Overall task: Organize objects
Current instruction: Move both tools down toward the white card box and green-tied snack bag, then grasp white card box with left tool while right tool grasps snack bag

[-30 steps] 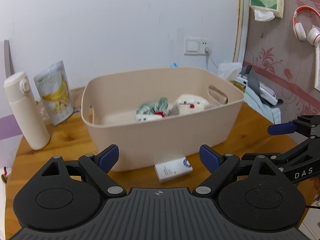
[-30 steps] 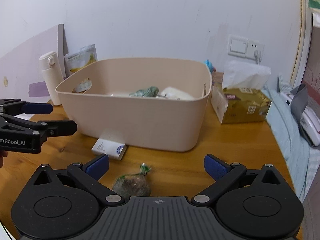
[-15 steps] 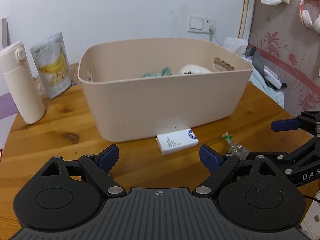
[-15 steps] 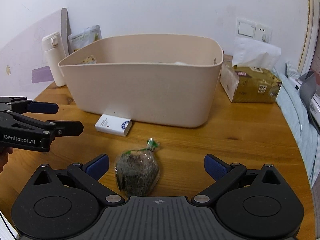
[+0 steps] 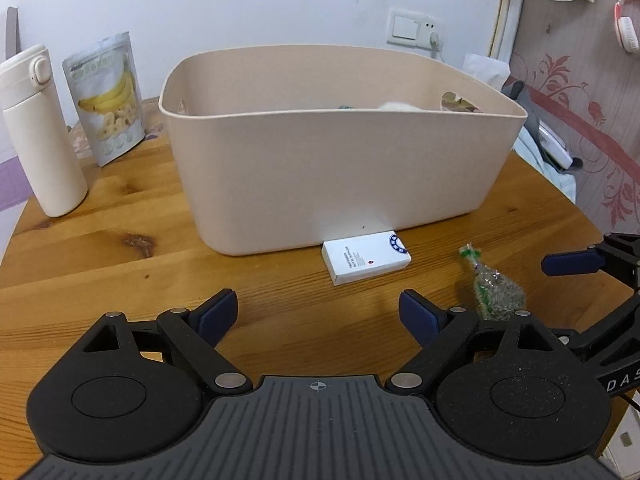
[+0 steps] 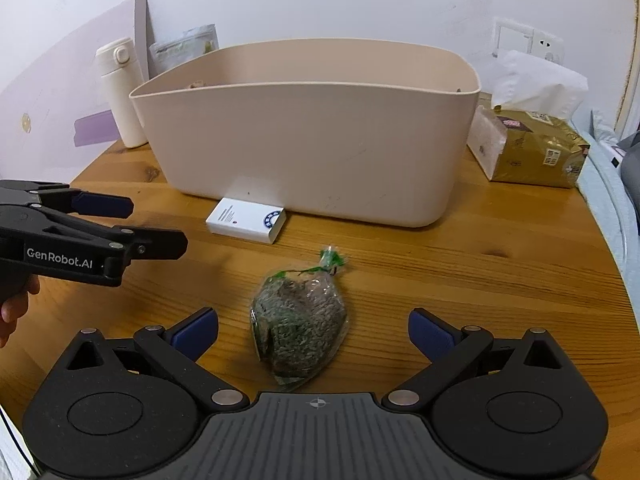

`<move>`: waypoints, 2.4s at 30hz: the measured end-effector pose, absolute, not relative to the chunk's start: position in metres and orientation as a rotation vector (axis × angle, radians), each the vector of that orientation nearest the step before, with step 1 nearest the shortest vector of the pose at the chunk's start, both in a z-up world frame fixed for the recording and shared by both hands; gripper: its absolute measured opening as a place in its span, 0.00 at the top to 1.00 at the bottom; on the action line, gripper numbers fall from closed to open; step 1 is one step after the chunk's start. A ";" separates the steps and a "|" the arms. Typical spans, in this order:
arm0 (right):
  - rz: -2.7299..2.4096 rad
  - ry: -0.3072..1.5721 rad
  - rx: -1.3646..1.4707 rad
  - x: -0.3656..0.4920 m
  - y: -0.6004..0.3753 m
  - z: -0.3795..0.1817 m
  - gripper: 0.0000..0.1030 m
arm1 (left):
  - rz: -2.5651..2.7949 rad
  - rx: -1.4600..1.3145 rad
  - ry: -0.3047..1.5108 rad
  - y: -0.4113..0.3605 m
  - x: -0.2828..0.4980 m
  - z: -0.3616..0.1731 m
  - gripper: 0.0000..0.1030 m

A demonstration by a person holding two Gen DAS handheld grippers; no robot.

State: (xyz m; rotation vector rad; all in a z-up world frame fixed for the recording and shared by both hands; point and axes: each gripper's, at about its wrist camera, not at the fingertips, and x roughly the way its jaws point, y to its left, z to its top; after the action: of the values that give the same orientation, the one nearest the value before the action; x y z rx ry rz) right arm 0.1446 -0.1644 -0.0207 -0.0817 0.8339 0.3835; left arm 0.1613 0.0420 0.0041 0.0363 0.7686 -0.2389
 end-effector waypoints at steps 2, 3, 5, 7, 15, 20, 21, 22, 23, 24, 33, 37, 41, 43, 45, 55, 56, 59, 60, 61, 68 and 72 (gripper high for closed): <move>0.385 0.838 -0.085 0.146 -0.163 -0.022 0.00 | -0.239 0.038 0.771 0.042 0.162 0.003 0.13; 0.387 0.840 -0.087 0.147 -0.163 -0.023 0.00 | -0.239 0.039 0.772 0.041 0.163 0.003 0.13; 0.386 0.843 -0.095 0.148 -0.161 -0.025 0.00 | -0.239 0.041 0.775 0.041 0.164 0.002 0.13; 0.380 0.840 -0.109 0.149 -0.159 -0.026 0.00 | -0.241 0.042 0.779 0.040 0.166 0.001 0.13; 0.336 0.846 -0.139 0.158 -0.164 -0.033 0.00 | -0.255 0.041 0.795 0.032 0.175 -0.004 0.13; 0.315 0.847 -0.125 0.166 -0.175 -0.037 0.00 | -0.257 0.042 0.807 0.026 0.179 -0.008 0.13; 0.310 0.848 -0.119 0.168 -0.178 -0.039 0.00 | -0.257 0.042 0.809 0.025 0.180 -0.009 0.13; 0.306 0.849 -0.113 0.170 -0.181 -0.040 0.00 | -0.256 0.041 0.810 0.023 0.181 -0.010 0.13; 0.303 0.851 -0.108 0.171 -0.183 -0.041 0.00 | -0.252 0.039 0.808 0.022 0.181 -0.011 0.13; 0.302 0.847 -0.104 0.172 -0.185 -0.042 0.00 | -0.244 0.034 0.806 0.021 0.182 -0.011 0.13; 0.291 0.823 -0.113 0.184 -0.197 -0.045 0.00 | -0.244 -0.017 0.822 0.010 0.193 -0.019 0.13; 0.284 0.815 -0.116 0.190 -0.201 -0.047 0.00 | -0.228 0.002 0.814 0.004 0.197 -0.022 0.13; 0.284 0.799 -0.119 0.192 -0.203 -0.049 0.00 | -0.215 0.006 0.808 0.001 0.200 -0.024 0.13; 0.283 0.795 -0.118 0.193 -0.203 -0.049 0.00 | -0.204 0.011 0.807 -0.001 0.202 -0.024 0.12; 0.282 0.792 -0.117 0.195 -0.203 -0.049 0.00 | -0.195 0.017 0.804 -0.002 0.203 -0.025 0.12; 0.277 0.791 -0.105 0.201 -0.202 -0.049 0.00 | -0.174 0.041 0.797 -0.012 0.214 -0.027 0.06; 0.274 0.791 -0.104 0.202 -0.202 -0.049 0.00 | -0.172 0.044 0.797 -0.013 0.214 -0.027 0.05; 0.270 0.787 -0.101 0.202 -0.201 -0.050 0.00 | -0.160 0.053 0.797 -0.015 0.215 -0.028 0.04; 0.269 0.783 -0.100 0.201 -0.201 -0.050 0.00 | -0.155 0.057 0.795 -0.016 0.215 -0.029 0.04; 0.270 0.779 -0.100 0.201 -0.201 -0.050 0.00 | -0.149 0.062 0.795 -0.017 0.215 -0.029 0.04; 0.268 0.761 -0.097 0.197 -0.202 -0.051 0.00 | -0.114 0.054 0.789 -0.022 0.216 -0.030 0.04; 0.267 0.762 -0.096 0.197 -0.202 -0.051 0.00 | -0.091 0.042 0.788 -0.024 0.216 -0.030 0.04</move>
State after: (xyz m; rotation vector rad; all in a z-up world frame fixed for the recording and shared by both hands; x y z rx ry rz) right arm 0.1971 -0.2023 -0.0514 -0.0960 0.7616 0.2675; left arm 0.2162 -0.0238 -0.0296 0.0422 0.7883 -0.0907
